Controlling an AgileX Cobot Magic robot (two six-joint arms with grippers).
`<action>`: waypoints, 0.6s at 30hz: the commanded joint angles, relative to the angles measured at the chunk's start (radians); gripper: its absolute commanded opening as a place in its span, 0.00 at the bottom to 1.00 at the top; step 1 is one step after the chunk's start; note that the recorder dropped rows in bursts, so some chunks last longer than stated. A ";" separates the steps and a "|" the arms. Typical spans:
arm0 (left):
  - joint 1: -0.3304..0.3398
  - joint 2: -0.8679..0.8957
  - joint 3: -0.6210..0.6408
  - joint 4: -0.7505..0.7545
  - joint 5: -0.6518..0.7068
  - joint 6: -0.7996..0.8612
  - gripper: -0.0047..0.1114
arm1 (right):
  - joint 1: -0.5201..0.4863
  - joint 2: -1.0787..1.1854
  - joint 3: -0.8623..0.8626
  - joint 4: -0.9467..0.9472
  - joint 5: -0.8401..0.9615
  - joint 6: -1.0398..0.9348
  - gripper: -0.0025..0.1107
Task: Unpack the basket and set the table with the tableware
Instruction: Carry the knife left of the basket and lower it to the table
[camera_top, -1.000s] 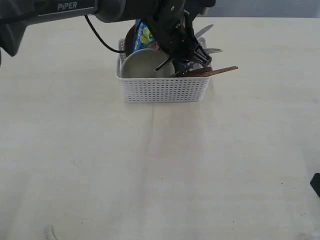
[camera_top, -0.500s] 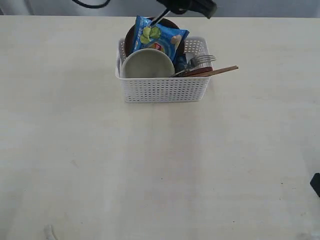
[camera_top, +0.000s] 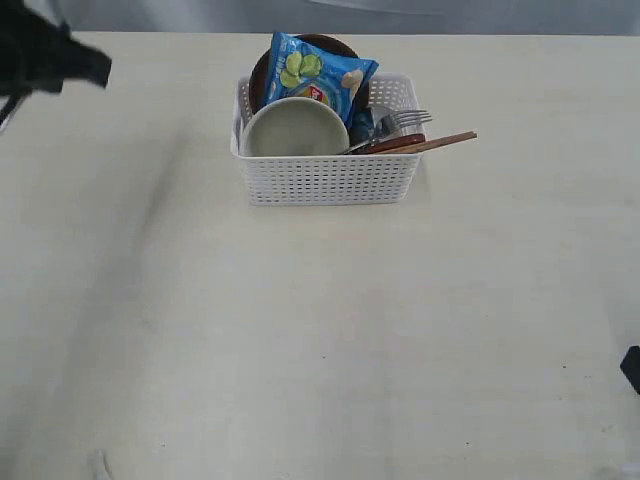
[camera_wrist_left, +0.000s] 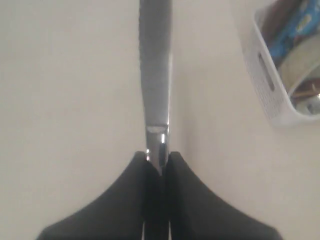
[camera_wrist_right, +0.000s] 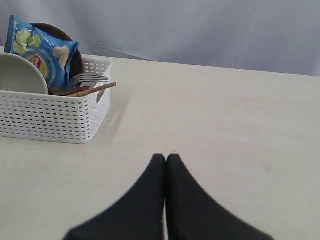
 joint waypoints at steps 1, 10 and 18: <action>0.002 -0.148 0.238 -0.171 -0.135 -0.031 0.04 | 0.003 -0.005 0.004 0.000 -0.007 0.002 0.02; -0.091 -0.261 0.597 -0.476 -0.353 -0.016 0.04 | 0.003 -0.005 0.004 0.000 -0.007 0.002 0.02; -0.312 0.124 0.529 -0.489 -0.634 -0.109 0.04 | 0.003 -0.005 0.004 0.000 -0.007 0.002 0.02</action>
